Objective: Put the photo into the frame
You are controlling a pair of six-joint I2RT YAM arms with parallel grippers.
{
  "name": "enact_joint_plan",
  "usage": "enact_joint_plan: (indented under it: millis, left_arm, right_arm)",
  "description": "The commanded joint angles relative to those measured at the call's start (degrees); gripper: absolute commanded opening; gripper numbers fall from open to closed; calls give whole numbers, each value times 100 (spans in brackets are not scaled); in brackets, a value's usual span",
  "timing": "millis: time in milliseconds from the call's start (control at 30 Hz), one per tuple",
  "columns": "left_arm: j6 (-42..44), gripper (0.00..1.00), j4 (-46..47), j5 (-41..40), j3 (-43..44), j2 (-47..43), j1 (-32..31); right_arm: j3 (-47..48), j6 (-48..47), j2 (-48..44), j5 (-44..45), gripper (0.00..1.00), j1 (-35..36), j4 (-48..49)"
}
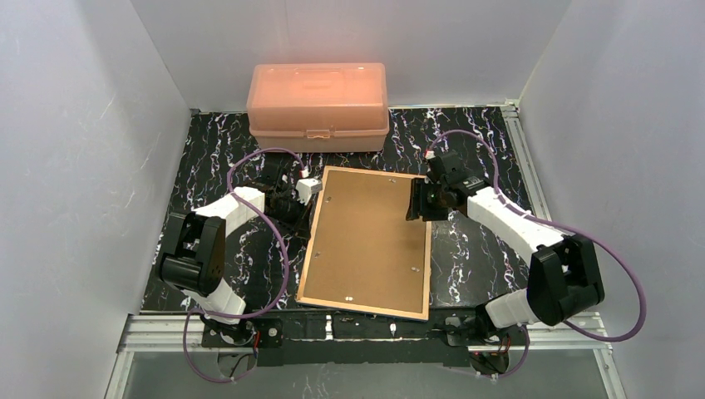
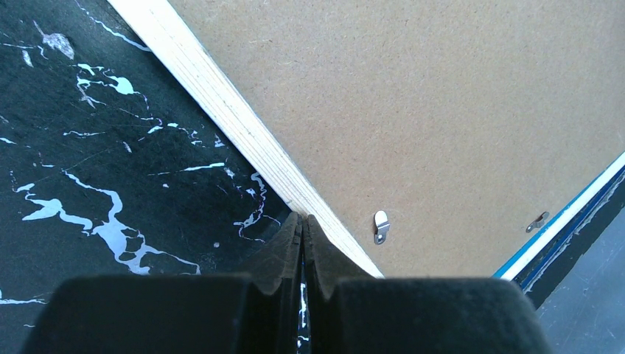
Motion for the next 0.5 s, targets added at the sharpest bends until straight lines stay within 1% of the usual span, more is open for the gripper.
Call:
enact_joint_plan:
  millis: [0, 67, 133, 300, 467]
  left_arm:
    - [85, 0, -537, -243, -72, 35, -102]
    - [78, 0, -569, -251, -39, 23, -102]
    - [76, 0, -608, -252, 1, 5, -102]
    - [41, 0, -754, -161, 162, -104, -95]
    - [-9, 0, -957, -26, 484, -336, -93]
  right_arm:
    - [-278, 179, 81, -233, 49, 77, 862]
    - [-315, 233, 227, -202, 39, 90, 1027]
    - [-376, 231, 342, -116, 34, 92, 1154]
    - [-652, 188, 459, 101, 28, 92, 1342]
    - [-889, 148, 582, 157, 25, 98, 1289]
